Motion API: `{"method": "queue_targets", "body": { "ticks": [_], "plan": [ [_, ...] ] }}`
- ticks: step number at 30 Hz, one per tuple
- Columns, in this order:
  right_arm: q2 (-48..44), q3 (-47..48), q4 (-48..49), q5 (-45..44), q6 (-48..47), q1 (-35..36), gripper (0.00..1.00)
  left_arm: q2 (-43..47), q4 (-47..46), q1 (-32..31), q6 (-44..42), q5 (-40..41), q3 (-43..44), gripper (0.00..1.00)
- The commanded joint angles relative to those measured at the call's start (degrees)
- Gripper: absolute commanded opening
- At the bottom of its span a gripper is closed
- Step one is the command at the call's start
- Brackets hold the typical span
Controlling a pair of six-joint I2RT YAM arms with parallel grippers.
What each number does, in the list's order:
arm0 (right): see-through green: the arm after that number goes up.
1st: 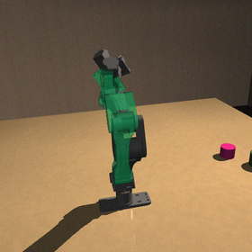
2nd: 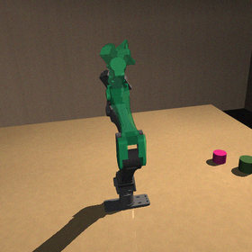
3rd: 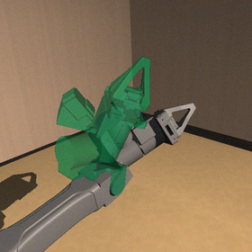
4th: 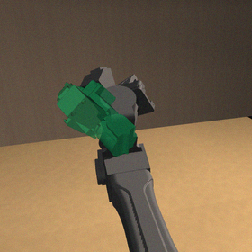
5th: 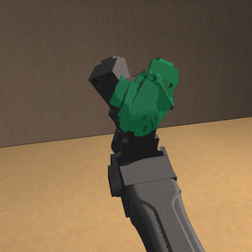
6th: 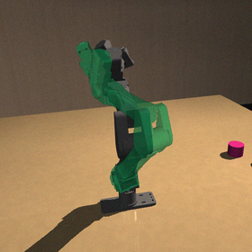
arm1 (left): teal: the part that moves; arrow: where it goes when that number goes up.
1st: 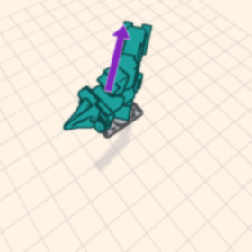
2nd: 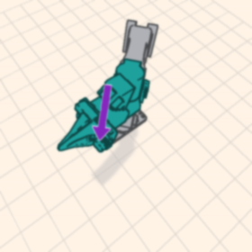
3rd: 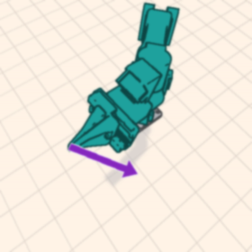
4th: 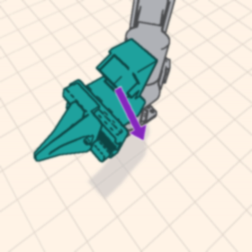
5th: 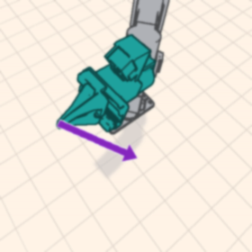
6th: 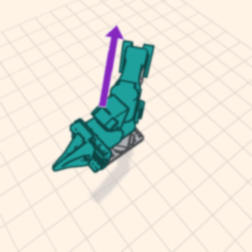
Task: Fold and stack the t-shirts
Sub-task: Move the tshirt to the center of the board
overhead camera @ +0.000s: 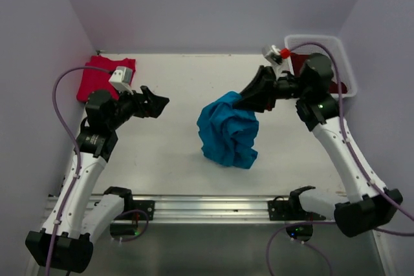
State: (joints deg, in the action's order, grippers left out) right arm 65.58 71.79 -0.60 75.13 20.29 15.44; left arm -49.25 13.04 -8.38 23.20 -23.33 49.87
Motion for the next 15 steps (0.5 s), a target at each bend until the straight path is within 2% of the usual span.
{"method": "queue_targets", "body": {
  "ticks": [1,2,4,5,7,11,15],
  "plan": [
    [10.07,0.01,-7.09,-2.34,-6.61,4.24,0.52,1.53,-0.56,-0.23,0.88,0.3,0.67,1.0],
    [14.53,2.45,-15.66,-8.02,-9.63,7.03,0.66,1.62,-0.47,-0.23,0.97,0.39,0.67,1.0],
    [19.56,5.71,-24.05,-14.54,-17.43,10.38,0.99,2.05,-0.47,-0.23,0.97,0.83,0.67,1.0],
    [23.85,9.04,-30.19,-21.19,-18.96,13.53,0.99,2.23,-0.21,-0.32,0.88,0.92,0.84,1.0],
    [26.52,11.26,-33.4,-25.72,-19.85,16.53,0.99,2.41,0.23,-0.23,0.62,1.27,1.02,1.0],
    [24.52,8.64,-26.85,-32.4,-16.79,17.25,0.99,2.85,1.2,-0.23,0.18,1.27,1.29,1.0],
    [20.12,7.93,-25.77,-43.63,-15.11,17.34,0.99,3.02,1.12,-0.23,-0.52,-0.22,0.59,1.0]
  ]
}}
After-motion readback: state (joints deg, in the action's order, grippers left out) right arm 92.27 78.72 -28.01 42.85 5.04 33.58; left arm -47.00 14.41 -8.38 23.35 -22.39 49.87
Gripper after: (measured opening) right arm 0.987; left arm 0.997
